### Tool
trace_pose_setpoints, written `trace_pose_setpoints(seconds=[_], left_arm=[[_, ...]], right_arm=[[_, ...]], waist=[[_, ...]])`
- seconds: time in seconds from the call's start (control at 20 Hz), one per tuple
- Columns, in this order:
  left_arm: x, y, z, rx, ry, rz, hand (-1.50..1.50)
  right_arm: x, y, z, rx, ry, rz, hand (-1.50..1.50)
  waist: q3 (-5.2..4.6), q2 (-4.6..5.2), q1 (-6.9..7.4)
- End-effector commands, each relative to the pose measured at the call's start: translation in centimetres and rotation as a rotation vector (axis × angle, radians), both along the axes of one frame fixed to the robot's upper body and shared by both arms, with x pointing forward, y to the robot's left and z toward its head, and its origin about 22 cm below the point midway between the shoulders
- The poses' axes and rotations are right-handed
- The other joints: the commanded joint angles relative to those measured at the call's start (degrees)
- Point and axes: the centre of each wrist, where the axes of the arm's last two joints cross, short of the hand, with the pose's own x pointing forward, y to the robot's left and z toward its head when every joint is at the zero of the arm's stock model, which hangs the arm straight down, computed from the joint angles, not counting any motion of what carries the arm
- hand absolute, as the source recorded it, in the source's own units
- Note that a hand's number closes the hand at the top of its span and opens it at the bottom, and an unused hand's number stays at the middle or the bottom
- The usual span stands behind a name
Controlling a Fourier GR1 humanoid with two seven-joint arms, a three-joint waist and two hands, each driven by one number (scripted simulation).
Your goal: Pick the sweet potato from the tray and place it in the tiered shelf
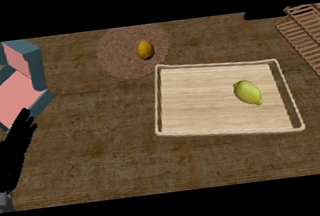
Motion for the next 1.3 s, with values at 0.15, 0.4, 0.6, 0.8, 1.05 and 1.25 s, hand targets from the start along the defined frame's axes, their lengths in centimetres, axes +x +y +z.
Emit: trace_pose_setpoints(seconds=[0.15,0.4,0.6,0.8,1.05,1.25], left_arm=[[0.0,0.7,-0.1,-0.011,0.01,0.0,0.0],[-1.4,-0.4,0.2,0.004,-0.004,-0.013,0.0],[0.0,0.2,-0.1,0.017,-0.015,0.009,0.0],[-0.4,1.5,0.0,-0.01,-0.002,0.007,0.0],[0.2,1.6,-0.3,0.004,0.006,-0.001,0.0],[-0.5,0.8,-0.8,0.005,0.006,-0.001,0.0]], right_arm=[[-0.5,-6.0,-1.7,0.031,-0.005,-0.084,1.5],[-0.9,-7.5,-1.6,0.068,-0.078,-0.085,1.5],[-1.3,-10.3,-5.9,0.101,-0.038,-0.101,1.5],[-2.2,-12.4,-5.8,0.111,-0.142,-0.214,-1.5],[-2.3,-13.4,-5.1,0.102,0.001,-0.168,-1.5],[-2.4,-13.5,-5.4,0.095,-0.109,-0.126,-1.5]], waist=[[0.03,0.07,-0.02],[0.06,-0.04,0.41],[0.04,0.06,-0.28],[0.05,0.25,0.2],[0.01,0.09,0.05],[0.03,0.06,0.1]])
